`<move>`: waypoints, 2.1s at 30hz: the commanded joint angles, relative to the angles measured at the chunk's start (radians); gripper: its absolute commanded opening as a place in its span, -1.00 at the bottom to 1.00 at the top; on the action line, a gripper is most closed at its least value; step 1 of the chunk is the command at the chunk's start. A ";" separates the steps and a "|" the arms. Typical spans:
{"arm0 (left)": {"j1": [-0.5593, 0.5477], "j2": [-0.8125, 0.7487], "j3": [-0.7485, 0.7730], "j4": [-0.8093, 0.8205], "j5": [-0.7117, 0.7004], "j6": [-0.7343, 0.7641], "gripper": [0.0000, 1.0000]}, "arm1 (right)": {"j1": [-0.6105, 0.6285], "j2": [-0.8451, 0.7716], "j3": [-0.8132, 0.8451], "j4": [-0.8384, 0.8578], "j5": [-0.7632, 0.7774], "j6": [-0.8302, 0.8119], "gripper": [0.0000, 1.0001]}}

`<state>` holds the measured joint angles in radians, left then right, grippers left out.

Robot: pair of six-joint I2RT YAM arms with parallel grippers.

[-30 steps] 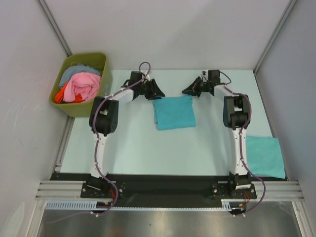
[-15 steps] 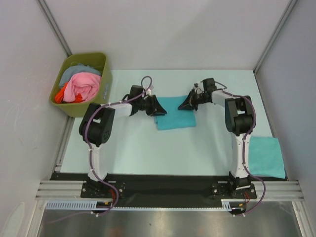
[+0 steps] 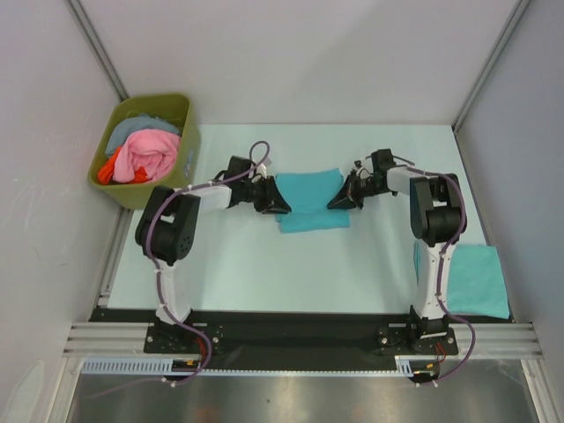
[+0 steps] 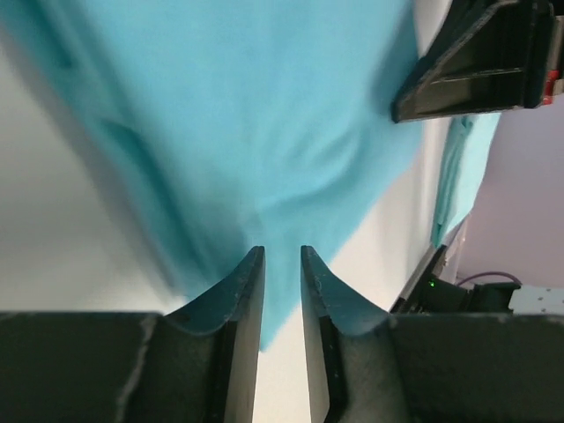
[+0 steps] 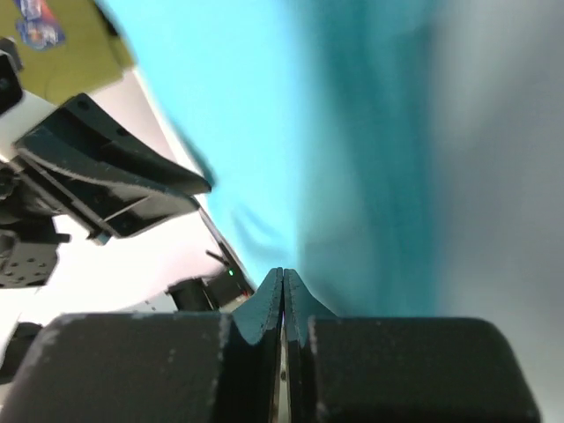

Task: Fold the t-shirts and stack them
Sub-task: Fold the tshirt, then neatly place the folded tshirt to the corner

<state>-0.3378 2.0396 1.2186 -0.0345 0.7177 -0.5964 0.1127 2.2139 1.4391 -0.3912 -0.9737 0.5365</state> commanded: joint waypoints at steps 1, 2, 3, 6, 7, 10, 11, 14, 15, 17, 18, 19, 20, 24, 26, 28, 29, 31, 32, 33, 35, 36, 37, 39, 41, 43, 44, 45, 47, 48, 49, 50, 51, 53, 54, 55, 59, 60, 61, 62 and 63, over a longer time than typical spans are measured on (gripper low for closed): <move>-0.052 -0.142 -0.016 -0.010 0.012 0.011 -0.42 | 0.074 -0.112 0.043 -0.075 0.004 -0.055 -0.93; -0.061 -0.156 -0.021 -0.002 0.014 -0.002 -0.40 | 0.085 -0.131 0.038 -0.081 0.006 -0.056 -0.93; -0.076 -0.173 -0.031 0.004 0.015 -0.023 -0.39 | 0.094 -0.138 0.015 -0.075 0.006 -0.046 -0.93; -0.092 -0.159 -0.083 0.109 0.040 -0.100 -0.37 | 0.111 -0.148 -0.051 -0.020 -0.002 -0.029 -0.93; -0.093 -0.139 -0.100 0.142 0.057 -0.123 -0.37 | 0.108 -0.142 -0.069 0.001 -0.002 -0.027 -0.93; -0.090 -0.055 -0.137 0.214 0.072 -0.145 -0.39 | 0.093 -0.099 -0.108 0.012 -0.011 -0.047 -0.94; -0.090 -0.036 -0.142 0.216 0.065 -0.135 -0.41 | 0.087 -0.086 -0.112 0.012 -0.007 -0.058 -0.94; -0.081 0.020 -0.145 0.157 0.032 -0.062 -0.44 | 0.055 -0.065 -0.140 -0.018 0.013 -0.105 -0.95; -0.078 0.030 -0.148 0.131 0.023 -0.043 -0.46 | 0.045 -0.068 -0.146 -0.031 0.026 -0.119 -0.95; -0.072 0.022 -0.171 0.113 0.022 -0.023 -0.48 | 0.018 -0.083 -0.167 -0.073 0.047 -0.154 -0.95; -0.073 0.008 -0.177 0.098 0.000 0.006 -0.48 | 0.013 -0.101 -0.172 -0.087 0.056 -0.167 -0.95; -0.076 -0.016 -0.183 0.058 -0.006 0.021 -0.49 | 0.012 -0.140 -0.174 -0.127 0.067 -0.182 -0.94; -0.082 -0.063 -0.194 0.042 -0.011 0.035 -0.48 | 0.010 -0.166 -0.171 -0.149 0.091 -0.210 -0.94; -0.093 -0.200 -0.200 -0.089 -0.032 0.092 -0.33 | 0.010 -0.272 -0.144 -0.245 0.157 -0.234 -0.88; -0.098 -0.257 -0.197 -0.154 -0.040 0.102 -0.19 | 0.010 -0.344 -0.137 -0.258 0.200 -0.222 -0.76; -0.099 -0.337 -0.186 -0.198 -0.050 0.122 -0.10 | 0.010 -0.379 -0.114 -0.255 0.271 -0.211 -0.55; -0.099 -0.360 -0.170 -0.252 -0.057 0.138 -0.07 | 0.008 -0.391 -0.105 -0.253 0.298 -0.211 -0.47; -0.099 -0.427 -0.151 -0.300 -0.072 0.153 -0.01 | 0.008 -0.381 -0.045 -0.259 0.349 -0.222 -0.18; -0.099 -0.444 -0.133 -0.323 -0.086 0.159 -0.01 | 0.008 -0.366 -0.023 -0.252 0.389 -0.230 -0.06; -0.099 -0.465 -0.125 -0.358 -0.092 0.168 0.00 | 0.010 -0.334 0.001 -0.244 0.412 -0.234 0.05; -0.099 -0.513 -0.123 -0.380 -0.100 0.173 0.01 | 0.008 -0.286 0.085 -0.224 0.460 -0.237 0.35; -0.099 -0.525 -0.125 -0.395 -0.104 0.173 0.00 | 0.008 -0.229 0.115 -0.218 0.466 -0.243 0.42; -0.099 -0.553 -0.129 -0.398 -0.106 0.172 0.01 | 0.008 -0.202 0.194 -0.222 0.480 -0.251 0.52; -0.099 -0.579 -0.155 -0.401 -0.104 0.170 0.01 | 0.007 -0.110 0.282 -0.258 0.481 -0.270 0.60; -0.098 -0.617 -0.185 -0.407 -0.107 0.170 0.01 | 0.007 -0.060 0.398 -0.297 0.489 -0.302 0.69; -0.098 -0.642 -0.202 -0.424 -0.124 0.182 0.01 | 0.007 -0.004 0.458 -0.314 0.492 -0.325 0.75; -0.096 -0.668 -0.220 -0.430 -0.132 0.184 0.01 | 0.005 0.012 0.499 -0.317 0.491 -0.346 0.77; -0.096 -0.679 -0.231 -0.435 -0.138 0.190 0.01 | 0.005 0.024 0.513 -0.317 0.489 -0.354 0.78; -0.093 -0.705 -0.263 -0.439 -0.147 0.190 0.03 | 0.005 0.052 0.527 -0.285 0.454 -0.368 0.82; -0.092 -0.726 -0.274 -0.438 -0.149 0.188 0.04 | 0.004 0.059 0.524 -0.266 0.442 -0.365 0.83; -0.090 -0.737 -0.287 -0.436 -0.149 0.185 0.04 | 0.005 0.069 0.526 -0.230 0.411 -0.362 0.85; -0.089 -0.745 -0.297 -0.436 -0.147 0.182 0.04 | 0.005 0.088 0.527 -0.216 0.393 -0.357 0.85; -0.089 -0.760 -0.318 -0.433 -0.147 0.178 0.04 | 0.004 0.101 0.538 -0.200 0.373 -0.345 0.86; -0.087 -0.771 -0.344 -0.430 -0.147 0.170 0.05 | 0.008 0.151 0.573 -0.202 0.357 -0.343 0.90; -0.087 -0.782 -0.352 -0.424 -0.146 0.168 0.05 | 0.015 0.167 0.611 -0.212 0.357 -0.354 0.90; -0.086 -0.783 -0.356 -0.426 -0.147 0.168 0.05 | 0.019 0.181 0.625 -0.230 0.372 -0.360 0.89; -0.083 -0.799 -0.366 -0.430 -0.155 0.164 0.06 | 0.024 0.210 0.626 -0.212 0.385 -0.380 0.81; -0.083 -0.800 -0.366 -0.433 -0.155 0.167 0.06 | 0.025 0.219 0.626 -0.215 0.388 -0.385 0.80; -0.081 -0.803 -0.366 -0.436 -0.156 0.167 0.07 | 0.027 0.221 0.623 -0.212 0.388 -0.388 0.77; -0.079 -0.806 -0.366 -0.438 -0.159 0.171 0.07 | 0.031 0.224 0.620 -0.210 0.386 -0.401 0.77; -0.079 -0.805 -0.367 -0.442 -0.164 0.172 0.07 | 0.035 0.225 0.621 -0.212 0.382 -0.414 0.75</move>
<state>-0.4252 1.2743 0.8562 -0.4789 0.5705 -0.4358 0.1337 2.4191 2.0304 -0.6151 -0.5842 0.1722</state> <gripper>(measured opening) 0.534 0.884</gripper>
